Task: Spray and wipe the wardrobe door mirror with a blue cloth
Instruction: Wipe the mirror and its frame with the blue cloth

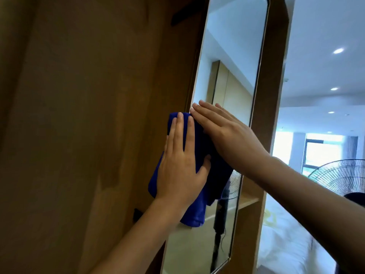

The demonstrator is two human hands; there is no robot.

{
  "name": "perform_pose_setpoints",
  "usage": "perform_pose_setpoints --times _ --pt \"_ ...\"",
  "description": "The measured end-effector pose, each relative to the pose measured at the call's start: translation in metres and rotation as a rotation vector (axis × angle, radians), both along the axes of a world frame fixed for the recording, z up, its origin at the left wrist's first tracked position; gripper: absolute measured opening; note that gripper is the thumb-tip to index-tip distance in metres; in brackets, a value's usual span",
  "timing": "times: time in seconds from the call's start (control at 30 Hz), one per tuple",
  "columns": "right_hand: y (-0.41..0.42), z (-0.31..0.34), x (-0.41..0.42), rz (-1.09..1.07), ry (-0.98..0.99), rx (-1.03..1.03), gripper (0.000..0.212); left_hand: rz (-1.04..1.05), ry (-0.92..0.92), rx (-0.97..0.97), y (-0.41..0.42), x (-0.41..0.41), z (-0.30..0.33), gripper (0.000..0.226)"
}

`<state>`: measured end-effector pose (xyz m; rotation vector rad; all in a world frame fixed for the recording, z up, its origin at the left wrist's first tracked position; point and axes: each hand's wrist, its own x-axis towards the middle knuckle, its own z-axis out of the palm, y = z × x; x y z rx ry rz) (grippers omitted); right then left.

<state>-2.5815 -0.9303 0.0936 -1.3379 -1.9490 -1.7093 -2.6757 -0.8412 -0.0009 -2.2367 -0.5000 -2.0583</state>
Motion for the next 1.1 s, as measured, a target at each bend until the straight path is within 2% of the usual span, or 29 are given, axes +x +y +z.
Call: perform_pose_setpoints --times 0.13,0.37,0.7,1.1 --pt "0.005 -0.019 -0.008 -0.021 0.017 0.088 0.061 0.019 0.008 0.002 0.001 0.0 -0.007 0.082" --pt "0.011 -0.033 0.002 -0.104 -0.046 0.082 0.064 0.152 -0.008 0.049 0.007 0.002 -0.018 0.071" --pt "0.02 -0.033 0.013 -0.212 -0.164 0.012 0.063 -0.027 -0.045 0.028 0.007 0.002 -0.04 0.064" --pt "0.023 -0.061 0.006 -0.106 0.018 -0.013 0.054 -0.223 -0.023 0.005 0.005 -0.005 -0.06 0.06"
